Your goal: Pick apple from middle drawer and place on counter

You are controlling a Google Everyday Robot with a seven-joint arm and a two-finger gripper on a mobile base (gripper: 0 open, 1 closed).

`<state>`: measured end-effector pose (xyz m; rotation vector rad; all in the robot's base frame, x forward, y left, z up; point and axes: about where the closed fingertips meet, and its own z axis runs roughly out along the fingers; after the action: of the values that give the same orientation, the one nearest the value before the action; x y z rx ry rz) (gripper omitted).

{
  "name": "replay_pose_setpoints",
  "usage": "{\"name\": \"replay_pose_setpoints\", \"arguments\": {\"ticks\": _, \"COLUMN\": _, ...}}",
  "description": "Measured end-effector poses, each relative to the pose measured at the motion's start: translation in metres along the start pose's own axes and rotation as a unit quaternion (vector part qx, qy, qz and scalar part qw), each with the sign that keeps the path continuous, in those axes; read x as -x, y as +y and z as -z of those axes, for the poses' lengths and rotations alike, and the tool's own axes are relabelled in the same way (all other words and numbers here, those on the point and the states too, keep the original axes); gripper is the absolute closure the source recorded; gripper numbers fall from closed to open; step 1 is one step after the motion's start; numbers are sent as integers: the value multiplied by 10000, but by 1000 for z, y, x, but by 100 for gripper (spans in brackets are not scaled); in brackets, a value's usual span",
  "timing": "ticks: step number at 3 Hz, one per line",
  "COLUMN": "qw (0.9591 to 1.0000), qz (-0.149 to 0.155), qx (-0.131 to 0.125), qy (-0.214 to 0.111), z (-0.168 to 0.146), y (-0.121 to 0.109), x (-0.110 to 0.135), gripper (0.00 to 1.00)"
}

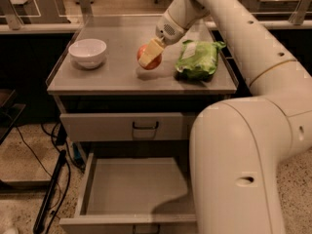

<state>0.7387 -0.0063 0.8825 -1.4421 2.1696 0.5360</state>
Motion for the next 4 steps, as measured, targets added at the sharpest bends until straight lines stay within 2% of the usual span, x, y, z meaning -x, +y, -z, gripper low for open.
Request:
{"name": "replay_pose_setpoints", "arguments": {"ticks": 2, "qw": 9995, "qz": 75, "qx": 303, "qy": 78, "z": -31, "y": -10, "x": 13, "gripper": 100}}
{"name": "replay_pose_setpoints", "arguments": {"ticks": 4, "qw": 9983, "qz": 129, "qx": 526, "qy": 212, "z": -52, "y": -8, "x": 13, "gripper": 100}}
